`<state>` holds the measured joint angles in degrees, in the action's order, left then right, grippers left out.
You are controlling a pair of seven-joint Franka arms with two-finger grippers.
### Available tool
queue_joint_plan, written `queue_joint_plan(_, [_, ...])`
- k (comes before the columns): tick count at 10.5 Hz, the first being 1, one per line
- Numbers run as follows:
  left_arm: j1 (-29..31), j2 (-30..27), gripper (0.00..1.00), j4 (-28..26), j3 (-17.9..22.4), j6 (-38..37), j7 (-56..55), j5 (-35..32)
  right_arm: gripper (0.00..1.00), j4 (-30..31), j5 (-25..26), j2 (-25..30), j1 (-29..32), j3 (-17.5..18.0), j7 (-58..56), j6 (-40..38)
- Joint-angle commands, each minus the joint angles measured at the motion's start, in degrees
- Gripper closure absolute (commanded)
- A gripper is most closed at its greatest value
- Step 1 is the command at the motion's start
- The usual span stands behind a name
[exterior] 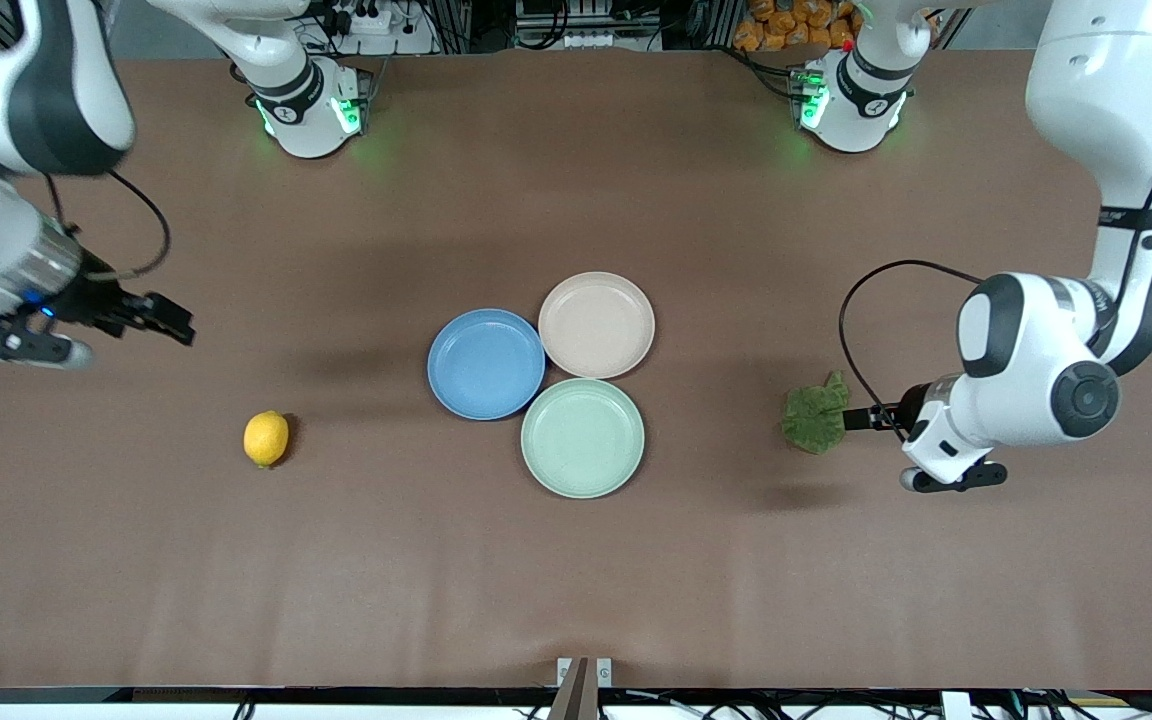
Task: Place lemon and lettuce in plates
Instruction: 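Lower the left gripper onto the lettuce while the right gripper reaches the lemon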
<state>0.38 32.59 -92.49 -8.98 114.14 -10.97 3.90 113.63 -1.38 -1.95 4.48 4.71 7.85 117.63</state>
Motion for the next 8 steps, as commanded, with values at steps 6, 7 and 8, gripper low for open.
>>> queue_joint_plan(6, [-1.0, 7.21, 0.0, -0.23, 0.01, 4.78, 2.0, -1.0, 0.0, 5.38, -0.46, -18.59, -0.09, -0.4, -0.47, 30.25])
queue_joint_plan(7, [-1.0, 7.57, 0.0, -0.23, -0.08, 4.87, 2.01, -0.83, 0.0, 5.38, -0.46, -20.44, 0.08, -0.4, -0.47, 32.64])
queue_joint_plan(8, [-1.0, 8.44, 0.0, -0.23, -0.08, 4.96, 2.01, -0.65, 0.0, 5.29, -0.38, -22.03, 0.0, -0.4, -0.47, 34.66])
